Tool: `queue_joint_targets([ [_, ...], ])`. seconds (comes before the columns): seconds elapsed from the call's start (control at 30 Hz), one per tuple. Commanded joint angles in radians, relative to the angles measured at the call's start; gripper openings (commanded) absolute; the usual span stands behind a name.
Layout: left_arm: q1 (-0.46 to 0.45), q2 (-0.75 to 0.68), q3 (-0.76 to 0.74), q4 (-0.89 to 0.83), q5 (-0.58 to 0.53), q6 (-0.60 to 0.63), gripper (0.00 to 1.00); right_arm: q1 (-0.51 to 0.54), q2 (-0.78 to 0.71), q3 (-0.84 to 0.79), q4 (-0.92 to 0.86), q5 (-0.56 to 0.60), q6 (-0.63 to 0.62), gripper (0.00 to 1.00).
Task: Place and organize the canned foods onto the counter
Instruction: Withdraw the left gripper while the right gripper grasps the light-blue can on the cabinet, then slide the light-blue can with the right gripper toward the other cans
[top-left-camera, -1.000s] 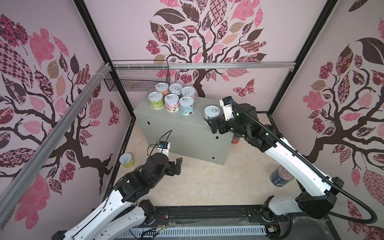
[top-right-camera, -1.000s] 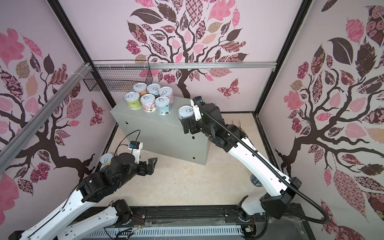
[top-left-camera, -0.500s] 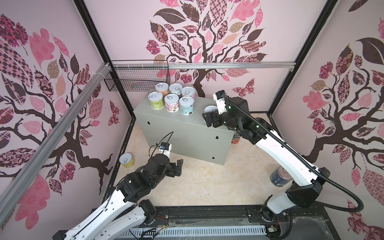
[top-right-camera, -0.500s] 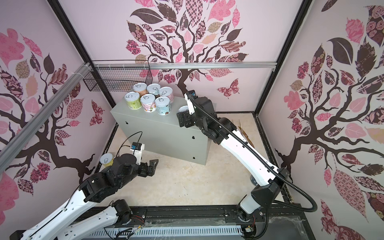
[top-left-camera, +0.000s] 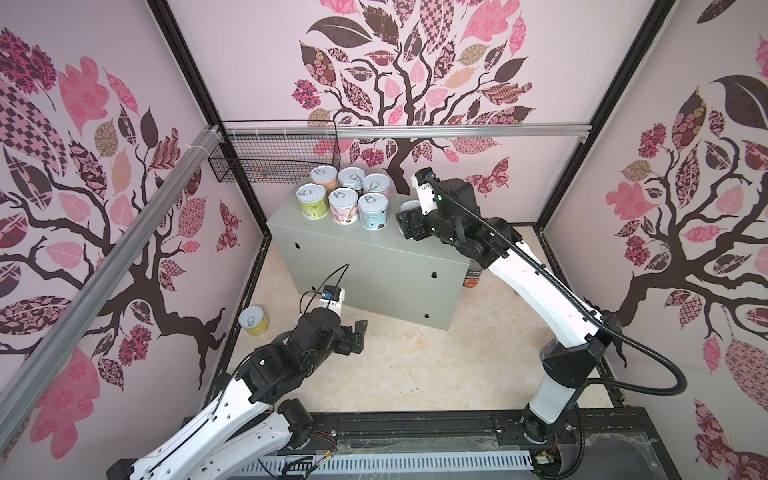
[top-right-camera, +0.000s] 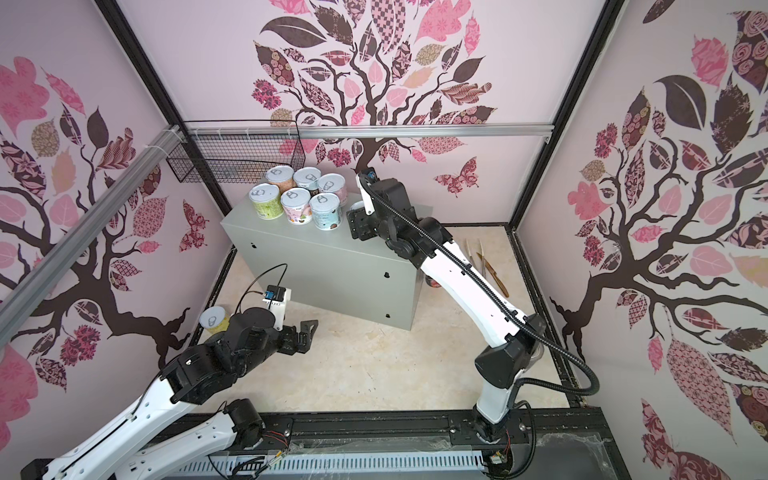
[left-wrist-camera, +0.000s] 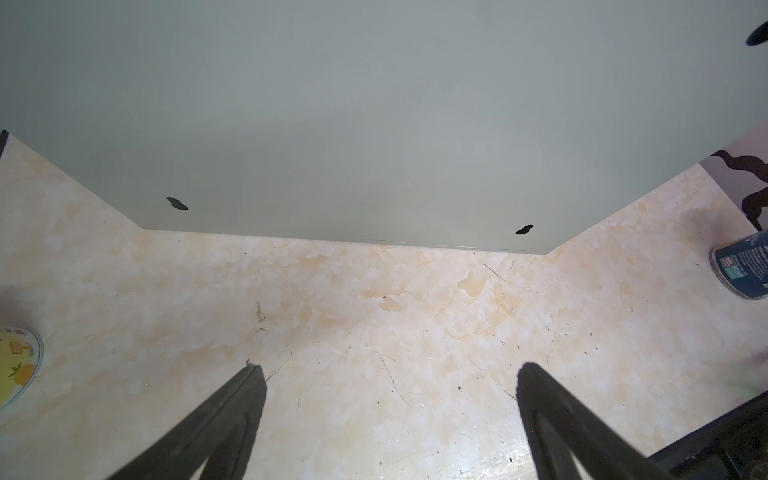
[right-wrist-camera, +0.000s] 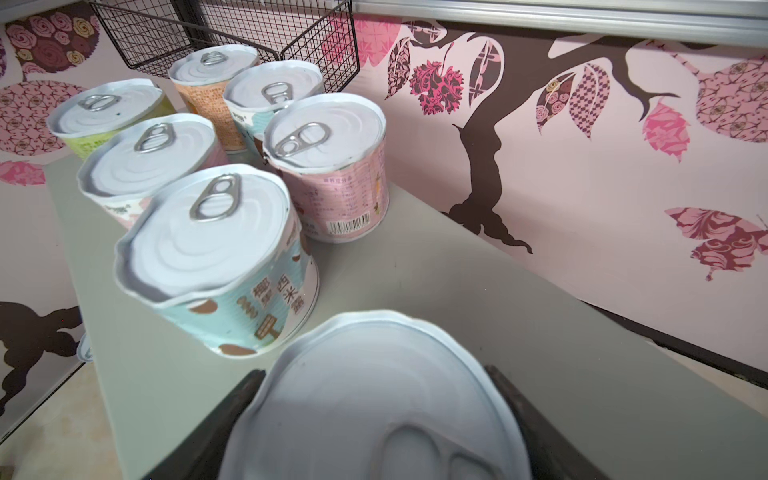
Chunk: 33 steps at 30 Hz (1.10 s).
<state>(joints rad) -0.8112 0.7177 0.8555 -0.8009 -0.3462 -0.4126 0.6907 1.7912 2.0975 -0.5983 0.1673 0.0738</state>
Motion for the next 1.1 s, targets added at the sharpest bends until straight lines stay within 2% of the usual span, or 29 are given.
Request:
queue_joint_targets([
  [0.0,0.006,-0.005,-0.026,0.014,0.005,0.009,0.98,-0.029,0.063,0.126,-0.004,0.001,0.0,0.69],
  [0.17,0.006,-0.001,-0.028,0.016,0.008,0.008,0.98,-0.064,0.183,0.308,-0.05,-0.01,0.007,0.68],
  [0.33,0.006,0.012,-0.027,0.018,0.009,0.01,0.98,-0.084,0.248,0.391,-0.048,-0.031,0.019,0.68],
  [1.07,0.007,0.024,-0.027,0.019,0.001,0.008,0.98,-0.085,0.352,0.45,0.023,-0.109,0.067,0.7],
])
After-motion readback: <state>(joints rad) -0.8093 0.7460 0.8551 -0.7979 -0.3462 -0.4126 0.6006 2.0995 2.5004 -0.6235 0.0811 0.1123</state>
